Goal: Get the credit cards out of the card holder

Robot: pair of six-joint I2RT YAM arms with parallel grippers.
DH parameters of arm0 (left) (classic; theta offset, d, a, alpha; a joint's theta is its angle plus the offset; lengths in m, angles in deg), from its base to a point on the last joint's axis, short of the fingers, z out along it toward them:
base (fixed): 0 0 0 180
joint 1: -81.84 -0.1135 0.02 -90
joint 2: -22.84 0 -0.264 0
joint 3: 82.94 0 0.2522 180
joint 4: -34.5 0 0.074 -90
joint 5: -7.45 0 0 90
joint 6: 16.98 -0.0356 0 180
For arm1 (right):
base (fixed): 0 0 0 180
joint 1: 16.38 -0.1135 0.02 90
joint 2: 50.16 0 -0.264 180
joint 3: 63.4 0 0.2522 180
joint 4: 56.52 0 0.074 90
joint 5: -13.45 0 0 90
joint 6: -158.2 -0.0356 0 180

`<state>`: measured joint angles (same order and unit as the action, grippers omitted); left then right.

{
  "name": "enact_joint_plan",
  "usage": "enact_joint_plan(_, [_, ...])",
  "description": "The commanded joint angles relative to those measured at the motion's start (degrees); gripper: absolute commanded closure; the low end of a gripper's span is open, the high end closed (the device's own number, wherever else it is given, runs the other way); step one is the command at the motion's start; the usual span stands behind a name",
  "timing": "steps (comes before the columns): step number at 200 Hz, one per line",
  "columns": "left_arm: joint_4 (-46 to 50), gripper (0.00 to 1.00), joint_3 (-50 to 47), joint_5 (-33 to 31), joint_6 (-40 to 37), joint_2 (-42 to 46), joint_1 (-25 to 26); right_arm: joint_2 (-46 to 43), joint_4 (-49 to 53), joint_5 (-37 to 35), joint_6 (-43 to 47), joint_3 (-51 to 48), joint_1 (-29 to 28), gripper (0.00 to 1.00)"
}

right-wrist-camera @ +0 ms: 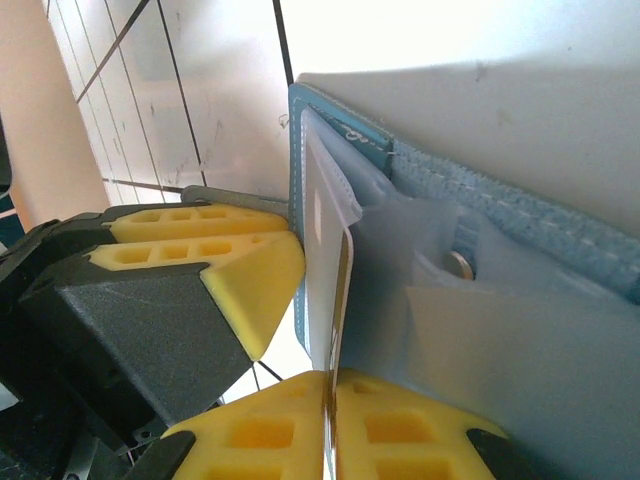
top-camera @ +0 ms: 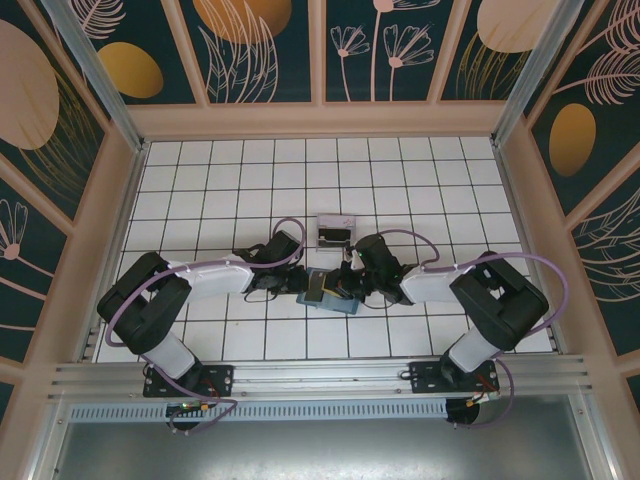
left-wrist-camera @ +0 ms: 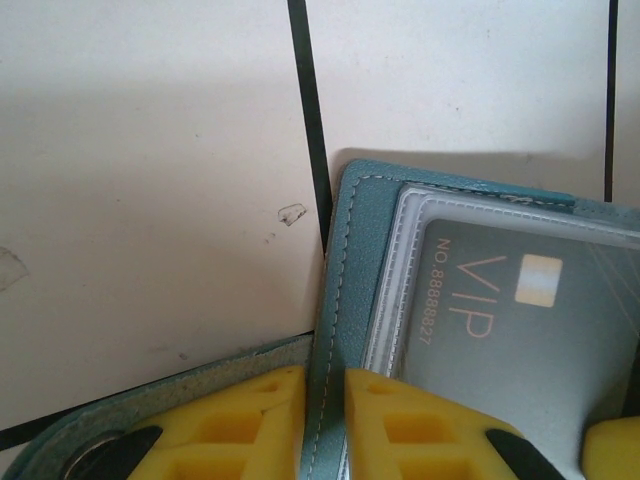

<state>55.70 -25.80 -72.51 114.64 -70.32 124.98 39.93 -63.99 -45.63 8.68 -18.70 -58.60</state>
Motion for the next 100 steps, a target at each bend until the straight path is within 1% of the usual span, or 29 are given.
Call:
enact_joint_plan(1, [4.4,0.80,-1.5,1.4,0.6,-2.3,1.0,-2.1,-1.1,-0.7,-0.2,-0.9,-0.3,0.89])
enact_joint_plan(70, [4.7,0.80,-1.0,1.5,0.4,-2.7,1.0,-4.3,-0.2,-1.5,-0.4,-2.3,0.1,0.89])
enact_joint_plan(84, [4.7,0.80,-0.9,1.6,0.5,-2.7,1.0,-4.3,0.0,-1.4,-0.3,-2.4,0.1,0.86])
enact_joint_plan(100, [4.7,0.80,-0.9,1.5,0.4,-2.8,1.0,-4.4,0.1,-1.4,-0.2,-2.5,0.2,0.88])
